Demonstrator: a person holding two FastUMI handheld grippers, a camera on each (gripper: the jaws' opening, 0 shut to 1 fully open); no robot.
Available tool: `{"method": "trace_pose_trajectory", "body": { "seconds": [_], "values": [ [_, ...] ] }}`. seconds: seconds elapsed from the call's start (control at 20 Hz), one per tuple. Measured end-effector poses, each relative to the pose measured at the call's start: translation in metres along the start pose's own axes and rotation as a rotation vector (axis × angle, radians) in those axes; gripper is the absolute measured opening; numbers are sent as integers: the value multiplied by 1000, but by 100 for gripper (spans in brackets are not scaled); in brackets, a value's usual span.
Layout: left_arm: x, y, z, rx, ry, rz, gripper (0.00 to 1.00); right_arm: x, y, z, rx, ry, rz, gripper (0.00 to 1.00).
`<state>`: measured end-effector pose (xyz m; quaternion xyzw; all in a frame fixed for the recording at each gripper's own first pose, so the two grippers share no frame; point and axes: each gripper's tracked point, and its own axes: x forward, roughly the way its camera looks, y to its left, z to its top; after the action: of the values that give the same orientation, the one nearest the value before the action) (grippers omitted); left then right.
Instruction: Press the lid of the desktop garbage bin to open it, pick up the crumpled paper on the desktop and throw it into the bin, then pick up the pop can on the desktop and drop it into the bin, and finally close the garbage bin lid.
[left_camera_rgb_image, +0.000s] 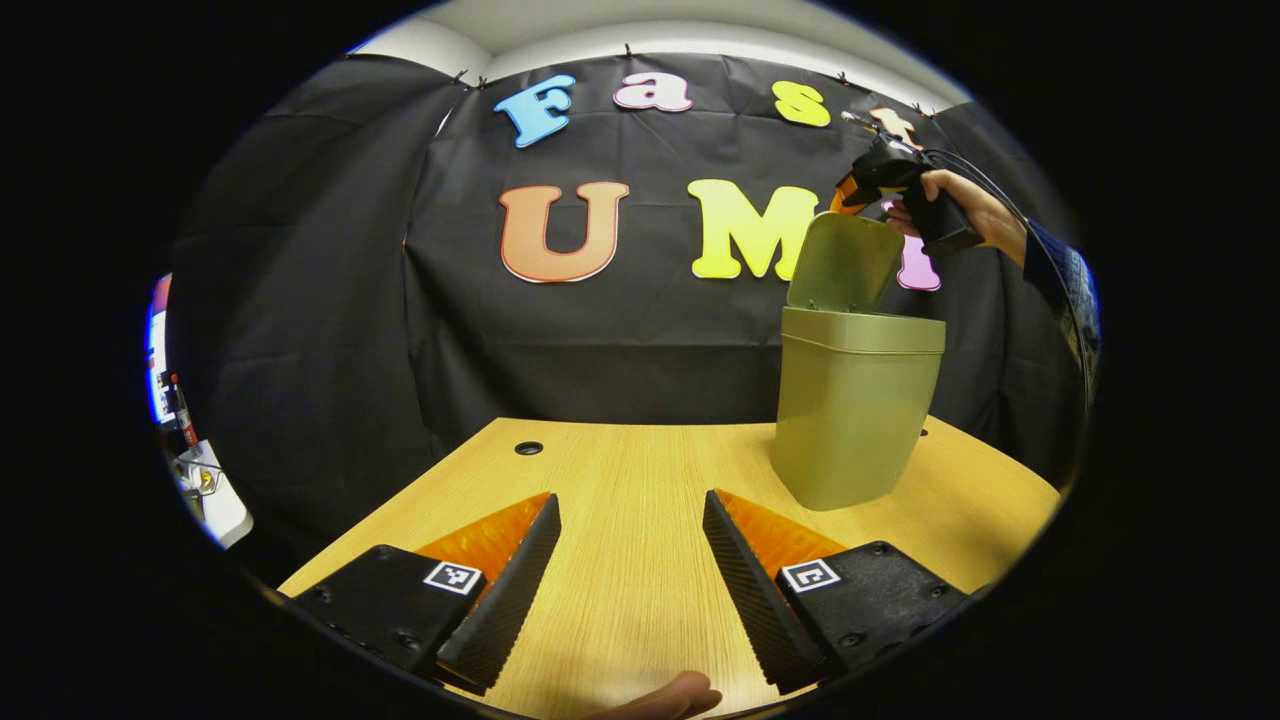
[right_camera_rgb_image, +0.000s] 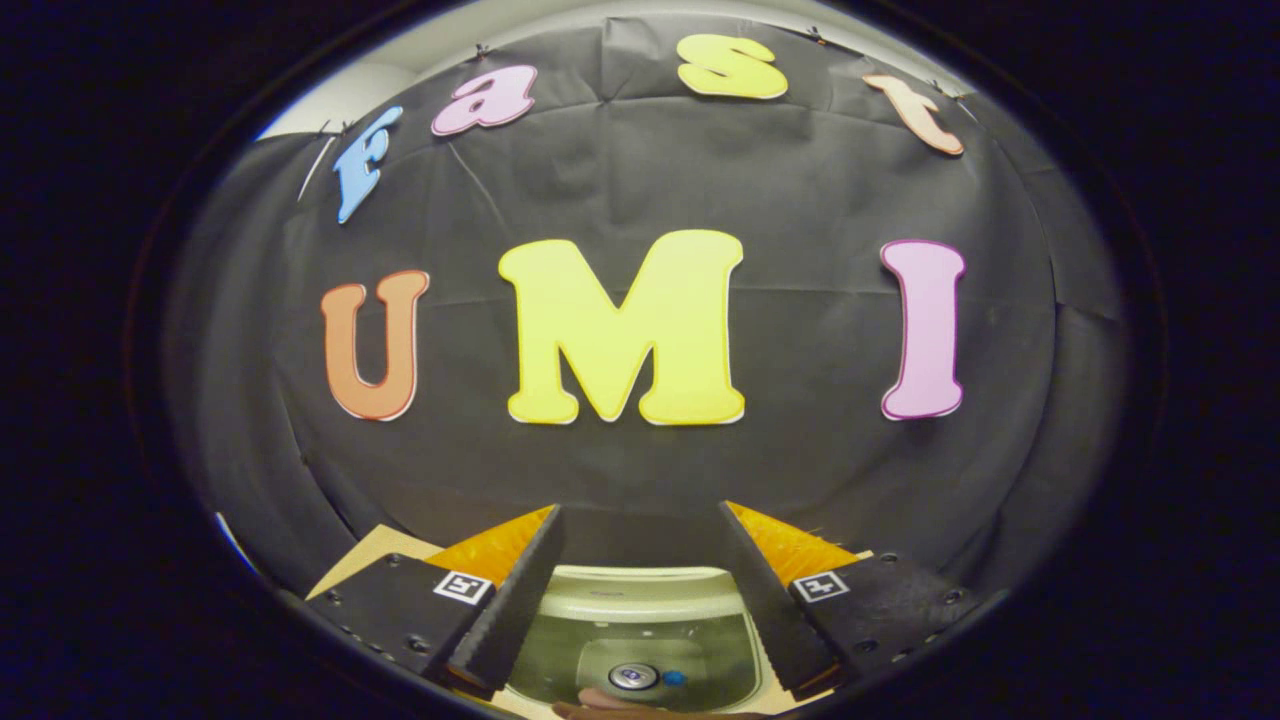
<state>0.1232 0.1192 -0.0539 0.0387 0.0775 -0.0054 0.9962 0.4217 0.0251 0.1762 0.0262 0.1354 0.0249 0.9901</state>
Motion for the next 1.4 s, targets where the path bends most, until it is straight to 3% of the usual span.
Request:
{"method": "trace_pose_trajectory", "body": {
  "seconds": [0.75,1.25,1.4],
  "values": [
    [-11,-27,-12,27,11,-56,93,-31,-1,-125,-22,83,61,94],
    [-19,-31,-23,11,16,-78,93,-34,-4,-137,14,82,62,94],
    [-20,-34,-28,2,32,-82,93,-35,-2,-138,-39,78,61,95]
  ]
}}
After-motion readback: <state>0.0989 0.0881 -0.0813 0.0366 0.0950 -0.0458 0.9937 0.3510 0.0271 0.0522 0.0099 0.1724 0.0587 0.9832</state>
